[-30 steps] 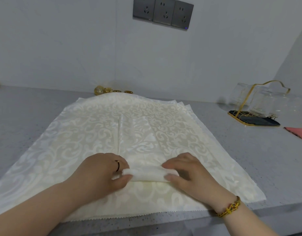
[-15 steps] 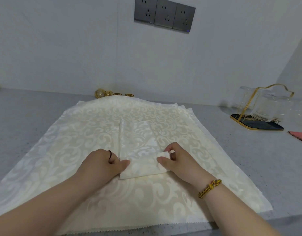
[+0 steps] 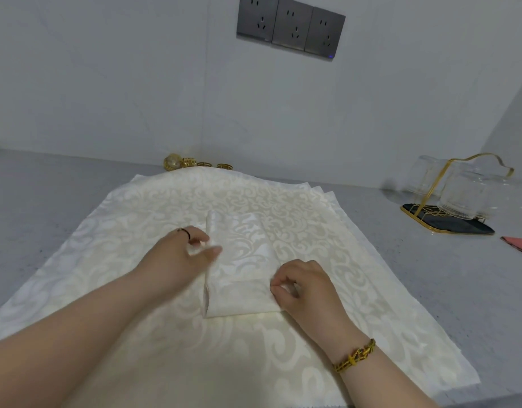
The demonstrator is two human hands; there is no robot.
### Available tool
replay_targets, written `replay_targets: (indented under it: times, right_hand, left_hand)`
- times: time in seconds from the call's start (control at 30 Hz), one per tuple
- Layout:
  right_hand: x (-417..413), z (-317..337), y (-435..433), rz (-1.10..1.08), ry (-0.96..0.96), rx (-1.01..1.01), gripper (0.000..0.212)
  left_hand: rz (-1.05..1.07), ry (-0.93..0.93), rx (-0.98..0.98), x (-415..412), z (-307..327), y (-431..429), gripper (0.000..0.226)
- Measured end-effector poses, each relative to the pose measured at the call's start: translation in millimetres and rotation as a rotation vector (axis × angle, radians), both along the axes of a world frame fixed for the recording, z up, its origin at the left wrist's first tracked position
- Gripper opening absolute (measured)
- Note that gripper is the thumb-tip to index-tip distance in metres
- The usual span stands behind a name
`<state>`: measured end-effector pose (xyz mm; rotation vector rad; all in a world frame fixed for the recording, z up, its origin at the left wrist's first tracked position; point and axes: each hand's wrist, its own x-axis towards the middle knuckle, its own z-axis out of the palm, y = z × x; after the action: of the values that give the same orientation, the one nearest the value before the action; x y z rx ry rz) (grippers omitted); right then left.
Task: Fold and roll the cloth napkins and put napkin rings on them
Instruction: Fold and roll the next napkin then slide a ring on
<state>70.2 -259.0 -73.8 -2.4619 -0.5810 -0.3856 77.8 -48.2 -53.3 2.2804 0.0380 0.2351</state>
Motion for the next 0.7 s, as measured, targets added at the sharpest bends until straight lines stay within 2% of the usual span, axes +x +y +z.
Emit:
replay_targets:
  times: [0.07, 0.17, 0.2, 0.33, 0.5, 0.6, 0.7]
  right_hand:
    - [0.6, 1.2, -0.8, 0.005, 0.012, 0.007, 0.008]
    - [0.6, -1.7, -2.9, 0.028, 0.055, 0.049, 0.014]
    - [1.0, -2.2, -3.7, 0.037, 0.074, 0.070, 0.010]
    - [2.4, 0.0, -9.3, 0.082, 0.169, 0.125, 0.008]
    - [1.5, 4.6, -20.7, 0.156, 0.238, 0.011, 0.034]
    - [2.2, 5.4, -21.6, 0.163, 0.234, -0.010, 0.038]
    - [3.2, 8.4, -21.3, 0.163, 0.238, 0.039, 0.035]
  left_hand:
    - [0.075, 0.061, -0.030, 24.7, 1.1, 4.7, 0.028]
    - [0.143, 0.142, 0.165, 53.1, -0.4, 3.4, 0.037]
    - [0.151, 0.146, 0.233, 59.5, -0.6, 0.4, 0.038]
    - [0.147, 0.099, 0.277, 70.1, -4.4, -12.9, 0.040]
    - [0.211, -0.020, 0.260, 68.8, -8.6, -3.7, 0.031]
    - [0.183, -0.007, 0.366, 63.6, -14.3, 11.6, 0.027]
    - [0.122, 0.032, 0.391, 59.8, -15.9, 15.0, 0.031]
